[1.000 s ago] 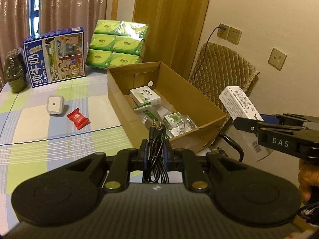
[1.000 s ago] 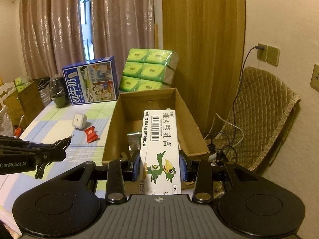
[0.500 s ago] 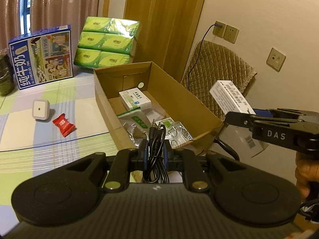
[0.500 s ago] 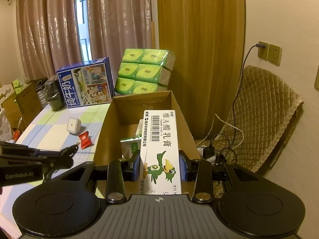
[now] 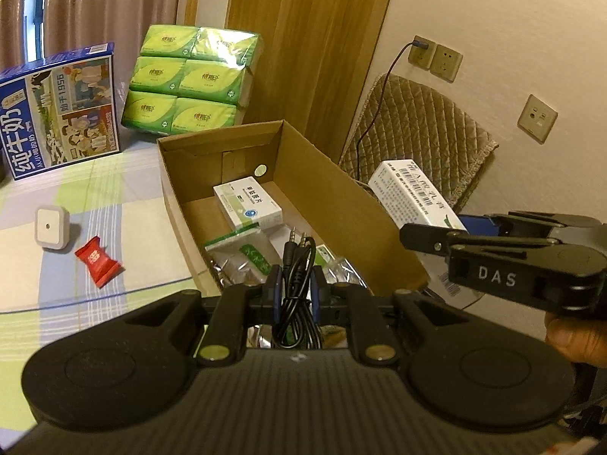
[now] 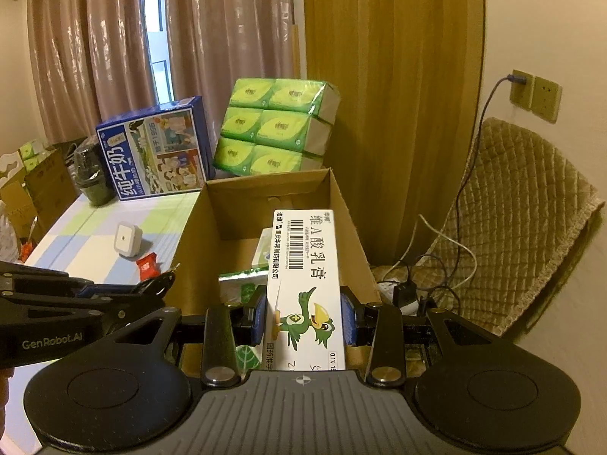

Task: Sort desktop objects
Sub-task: 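Carry the cable with the left tool while the right tool carries the ointment box into the cardboard box, then open both tools to release the cable and ointment box into the cardboard box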

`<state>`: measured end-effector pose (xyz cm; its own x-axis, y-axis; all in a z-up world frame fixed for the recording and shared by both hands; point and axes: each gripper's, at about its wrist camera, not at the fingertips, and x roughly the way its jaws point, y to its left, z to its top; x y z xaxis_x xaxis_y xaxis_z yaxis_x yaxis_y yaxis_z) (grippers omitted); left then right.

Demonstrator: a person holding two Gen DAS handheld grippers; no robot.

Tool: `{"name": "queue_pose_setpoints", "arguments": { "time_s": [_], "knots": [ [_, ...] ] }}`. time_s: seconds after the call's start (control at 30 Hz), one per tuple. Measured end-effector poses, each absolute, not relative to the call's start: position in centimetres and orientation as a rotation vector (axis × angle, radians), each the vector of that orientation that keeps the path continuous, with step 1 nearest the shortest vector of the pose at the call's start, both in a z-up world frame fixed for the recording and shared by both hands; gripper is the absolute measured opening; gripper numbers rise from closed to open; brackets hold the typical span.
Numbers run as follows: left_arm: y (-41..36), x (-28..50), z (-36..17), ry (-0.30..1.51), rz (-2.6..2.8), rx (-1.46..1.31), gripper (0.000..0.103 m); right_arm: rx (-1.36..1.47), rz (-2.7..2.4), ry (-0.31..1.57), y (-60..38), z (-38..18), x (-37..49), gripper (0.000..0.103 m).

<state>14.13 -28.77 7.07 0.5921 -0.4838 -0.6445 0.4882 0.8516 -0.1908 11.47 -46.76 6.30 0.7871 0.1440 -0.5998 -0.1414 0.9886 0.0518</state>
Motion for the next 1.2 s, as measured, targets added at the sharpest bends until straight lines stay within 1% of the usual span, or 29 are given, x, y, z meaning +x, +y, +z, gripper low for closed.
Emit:
{"name": "queue_pose_setpoints", "arguments": {
  "time_s": [0.67, 0.7, 0.73, 0.77, 1.1, 1.2],
  "knots": [
    [-31.3, 19.4, 4.4, 0.778, -0.572, 0.044, 0.012, 0.029, 0.147, 0.687, -47.9, 3.9, 16.4, 0.035],
    [-31.5, 19.6, 4.2, 0.779, -0.568, 0.044, 0.015, 0.032, 0.145, 0.69, -48.0, 3.8, 16.5, 0.035],
    [-31.5, 19.7, 4.1, 0.778, -0.56, 0.04, 0.02, 0.034, 0.142, 0.692, -48.1, 3.7, 16.6, 0.035],
    [-31.4, 19.8, 4.0, 0.778, -0.553, 0.036, 0.022, 0.037, 0.14, 0.693, -48.3, 3.7, 16.7, 0.035],
    [-29.8, 19.5, 4.1, 0.772, -0.529, 0.052, 0.022, 0.047, 0.15, 0.701, -47.6, 3.5, 16.8, 0.035],
    [-29.4, 19.3, 4.3, 0.766, -0.525, 0.047, 0.024, 0.047, 0.16, 0.698, -47.0, 3.7, 17.1, 0.035]
  ]
}}
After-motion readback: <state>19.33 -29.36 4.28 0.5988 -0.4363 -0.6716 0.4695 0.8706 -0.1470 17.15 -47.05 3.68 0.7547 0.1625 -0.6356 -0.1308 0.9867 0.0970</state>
